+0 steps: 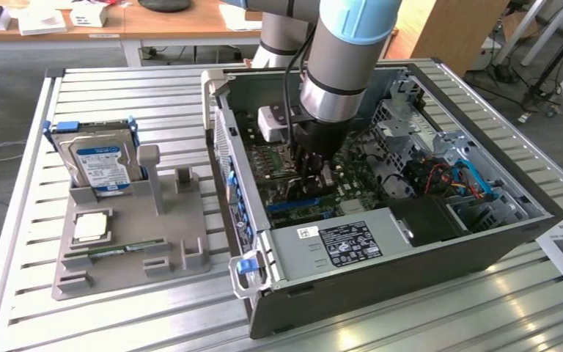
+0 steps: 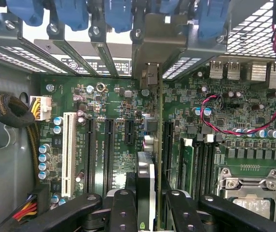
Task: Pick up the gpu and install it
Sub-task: 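Insert the gpu into the slot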
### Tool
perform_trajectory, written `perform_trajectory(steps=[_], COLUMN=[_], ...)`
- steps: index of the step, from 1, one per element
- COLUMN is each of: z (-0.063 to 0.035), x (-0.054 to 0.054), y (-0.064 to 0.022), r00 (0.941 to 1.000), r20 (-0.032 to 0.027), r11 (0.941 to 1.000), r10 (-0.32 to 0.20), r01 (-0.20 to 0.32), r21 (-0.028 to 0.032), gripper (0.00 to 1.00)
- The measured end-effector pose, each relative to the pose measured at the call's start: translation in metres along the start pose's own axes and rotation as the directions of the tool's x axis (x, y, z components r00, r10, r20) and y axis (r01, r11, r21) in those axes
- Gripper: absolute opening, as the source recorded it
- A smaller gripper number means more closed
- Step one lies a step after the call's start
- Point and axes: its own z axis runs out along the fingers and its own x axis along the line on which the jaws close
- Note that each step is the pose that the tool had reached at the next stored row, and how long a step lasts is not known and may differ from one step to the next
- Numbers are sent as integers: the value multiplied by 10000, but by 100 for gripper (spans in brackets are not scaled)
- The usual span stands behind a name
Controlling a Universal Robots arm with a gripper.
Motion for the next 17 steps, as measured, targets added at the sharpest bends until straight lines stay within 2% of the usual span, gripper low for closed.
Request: perform_trajectory(steps=[17], z=[-1], x=[13], y=[0], r00=[10000], r20=[-1], r11=[10000], r10=[-1], r01=[1], r21=[-1], gripper=[28])
